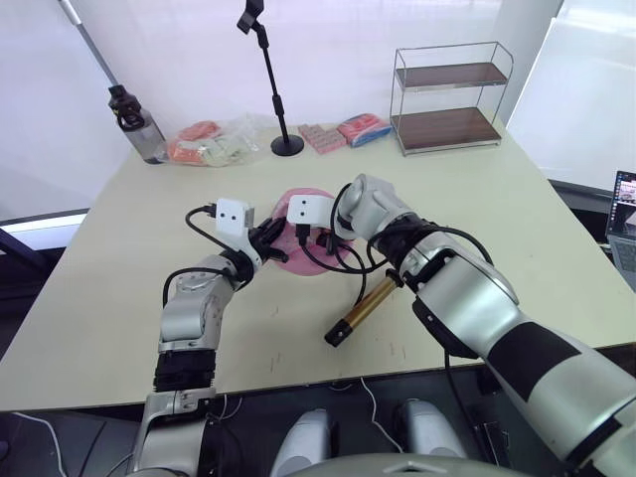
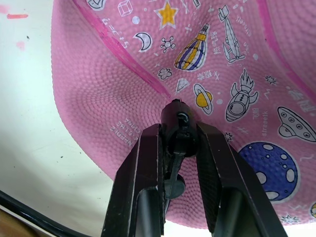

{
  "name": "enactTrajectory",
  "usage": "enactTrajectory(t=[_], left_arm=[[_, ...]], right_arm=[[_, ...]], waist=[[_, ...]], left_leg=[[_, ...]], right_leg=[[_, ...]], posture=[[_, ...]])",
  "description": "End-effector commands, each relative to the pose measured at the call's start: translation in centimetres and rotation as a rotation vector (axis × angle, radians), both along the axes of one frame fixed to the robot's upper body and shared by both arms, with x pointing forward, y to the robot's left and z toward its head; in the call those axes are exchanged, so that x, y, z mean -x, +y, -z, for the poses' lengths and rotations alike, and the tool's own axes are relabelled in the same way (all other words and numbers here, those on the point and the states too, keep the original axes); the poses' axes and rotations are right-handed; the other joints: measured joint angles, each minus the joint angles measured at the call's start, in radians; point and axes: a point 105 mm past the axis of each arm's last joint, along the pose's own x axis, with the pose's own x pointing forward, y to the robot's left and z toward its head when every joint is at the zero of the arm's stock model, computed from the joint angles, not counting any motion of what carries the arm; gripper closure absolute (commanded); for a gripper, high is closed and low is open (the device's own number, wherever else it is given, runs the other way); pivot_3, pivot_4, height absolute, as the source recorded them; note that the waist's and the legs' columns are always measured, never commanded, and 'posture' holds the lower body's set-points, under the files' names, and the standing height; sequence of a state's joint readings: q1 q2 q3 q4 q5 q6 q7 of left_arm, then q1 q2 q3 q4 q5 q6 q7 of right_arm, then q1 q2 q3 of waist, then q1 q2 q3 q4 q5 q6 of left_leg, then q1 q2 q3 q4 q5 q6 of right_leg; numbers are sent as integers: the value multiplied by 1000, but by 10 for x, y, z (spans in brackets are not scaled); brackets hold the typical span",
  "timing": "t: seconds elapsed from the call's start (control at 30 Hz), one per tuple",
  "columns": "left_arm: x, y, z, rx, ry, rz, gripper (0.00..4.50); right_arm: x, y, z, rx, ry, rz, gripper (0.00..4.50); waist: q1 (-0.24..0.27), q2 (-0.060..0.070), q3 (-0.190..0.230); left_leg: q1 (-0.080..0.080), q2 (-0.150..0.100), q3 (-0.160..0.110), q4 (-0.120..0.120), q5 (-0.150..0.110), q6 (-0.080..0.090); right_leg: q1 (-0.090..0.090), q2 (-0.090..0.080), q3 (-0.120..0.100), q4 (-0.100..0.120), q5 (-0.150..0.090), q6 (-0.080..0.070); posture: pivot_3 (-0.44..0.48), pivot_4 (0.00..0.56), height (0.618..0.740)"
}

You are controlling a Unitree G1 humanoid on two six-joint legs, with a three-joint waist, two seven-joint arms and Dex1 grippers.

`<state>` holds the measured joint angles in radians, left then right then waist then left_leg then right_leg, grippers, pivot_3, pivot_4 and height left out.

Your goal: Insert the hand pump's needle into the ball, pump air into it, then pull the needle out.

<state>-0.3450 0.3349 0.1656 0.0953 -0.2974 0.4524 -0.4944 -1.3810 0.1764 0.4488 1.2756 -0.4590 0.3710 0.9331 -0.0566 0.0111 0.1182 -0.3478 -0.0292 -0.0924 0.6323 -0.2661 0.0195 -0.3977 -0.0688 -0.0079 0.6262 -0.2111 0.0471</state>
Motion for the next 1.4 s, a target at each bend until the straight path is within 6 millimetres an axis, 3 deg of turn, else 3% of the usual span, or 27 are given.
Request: enactTrajectory(t=[0.03,0.53,0.97,1.27,1.4], left_arm=[[16,-24,51,25,213,78,4500],[19,-22,49,36,209,62,4500],[21,-24,53,44,221,67,4500],[22,-27,53,52,218,70,4500],[22,-26,53,54,219,66,4500]], right_arm=[[38,28,42,-22,148,-36,4146],[48,38,56,12,79,-157,4146],[52,56,45,-84,62,-181,4146],[55,45,61,30,58,-197,4146],[47,36,67,117,-23,-194,4146]], waist=[[-2,0,0],[-13,1,0],[-13,4,2],[-13,7,1],[-13,8,0]], left_leg=[[0,0,0,0,0,0],[1,-3,-9,0,-1,-1],[3,-3,-17,-1,-3,-5],[3,-4,-19,-1,-3,-5],[3,-6,-21,-1,-3,-5]], right_leg=[[0,-1,0,0,0,0],[0,0,0,0,0,0],[0,0,-3,0,0,0],[0,0,-3,0,0,0],[0,-1,-3,0,0,0]], posture=[[0,150,740],[0,150,740],[0,150,740],[0,150,740],[0,150,740]])
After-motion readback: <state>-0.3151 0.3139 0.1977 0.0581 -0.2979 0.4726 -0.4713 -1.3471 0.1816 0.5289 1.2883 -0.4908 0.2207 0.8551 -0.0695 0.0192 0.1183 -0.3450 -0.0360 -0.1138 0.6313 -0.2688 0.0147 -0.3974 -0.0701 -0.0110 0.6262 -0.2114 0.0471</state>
